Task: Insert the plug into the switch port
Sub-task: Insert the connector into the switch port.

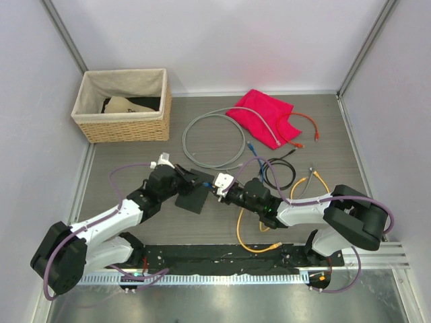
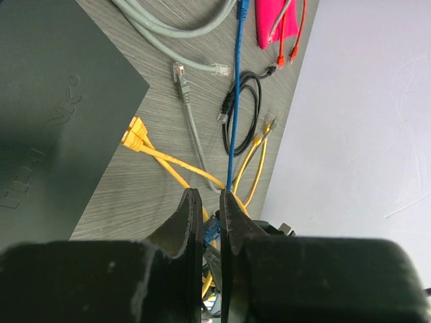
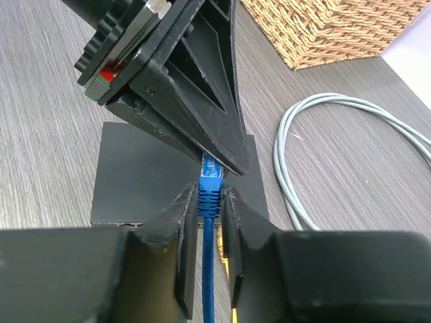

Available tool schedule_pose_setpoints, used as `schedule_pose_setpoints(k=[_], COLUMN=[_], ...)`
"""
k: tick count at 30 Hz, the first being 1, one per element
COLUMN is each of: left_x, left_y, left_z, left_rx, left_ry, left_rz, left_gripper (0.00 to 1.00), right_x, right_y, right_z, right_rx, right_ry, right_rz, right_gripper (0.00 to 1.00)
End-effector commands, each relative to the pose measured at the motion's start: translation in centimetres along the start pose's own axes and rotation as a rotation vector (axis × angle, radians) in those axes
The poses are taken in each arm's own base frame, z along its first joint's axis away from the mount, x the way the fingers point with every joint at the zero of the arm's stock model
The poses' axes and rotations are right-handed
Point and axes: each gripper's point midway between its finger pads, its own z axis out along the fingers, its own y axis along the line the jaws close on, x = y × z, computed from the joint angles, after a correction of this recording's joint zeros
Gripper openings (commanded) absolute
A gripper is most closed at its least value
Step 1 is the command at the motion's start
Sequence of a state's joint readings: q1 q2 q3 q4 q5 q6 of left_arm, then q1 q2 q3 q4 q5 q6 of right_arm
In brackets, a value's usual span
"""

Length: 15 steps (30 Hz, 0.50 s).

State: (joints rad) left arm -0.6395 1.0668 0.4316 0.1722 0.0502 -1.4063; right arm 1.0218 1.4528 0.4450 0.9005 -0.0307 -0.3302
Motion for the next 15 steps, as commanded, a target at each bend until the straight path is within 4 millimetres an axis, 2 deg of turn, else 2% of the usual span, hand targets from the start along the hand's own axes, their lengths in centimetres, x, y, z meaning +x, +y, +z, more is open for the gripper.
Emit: schedule_pose_setpoints(k=[1,2,4,5,8,9,11,12,14,15], left_x=[-0.1,-0.1,-0.1,-0.2,-0.4,-0.5,-0.9,-1.3,-2.4,-2.9], left_y=[-2.4,-2.5,-2.5,-2.5,-2.6,-2.3,-2.3,-2.4,-2.4,-2.4], left_z=[-0.1,-0.1,-0.2,-0.2,-0.2,-0.2,-0.2,-0.3,-0.4,-0.7], left_rx=[0.053,0.054,0.053,0.052,0.047,0.032,0.021,0.009,-0.012,-0.029], left_ry=[0.008,0.007,0.007,0.003,-0.004,-0.009,-0.022,-0.039,-0.081,-0.095], left_rz=[0.013,0.015,0.018,0.021,0.037,0.048,0.088,0.146,0.237,0.344], left_gripper=[0.01,0.01,0.02,0.02,0.12,0.21,0.33,0.45,0.58,0.7], right_x=[-2.0,-1.6,-1.2,-1.0,-0.6,-0.5,-0.2,0.1,1.2,1.8], right_y=[-0.8,-0.6,-0.5,-0.4,-0.2,-0.1,0.0,0.2,0.8,0.5], right_z=[0.5,0.5,0.5,0.4,0.1,0.0,-0.3,-0.4,-0.6,-0.8], right_rx=[0.035,0.03,0.025,0.022,0.011,0.009,0.003,-0.003,-0.039,-0.041], right_ry=[-0.056,-0.042,-0.031,-0.023,0.003,0.014,0.05,0.072,0.135,0.157], right_rz=[-0.024,-0.021,-0.016,-0.013,0.002,0.006,0.034,0.048,0.112,0.14], right_gripper=[0.21,0.13,0.09,0.03,0.01,0.01,0.01,0.01,0.01,0.01])
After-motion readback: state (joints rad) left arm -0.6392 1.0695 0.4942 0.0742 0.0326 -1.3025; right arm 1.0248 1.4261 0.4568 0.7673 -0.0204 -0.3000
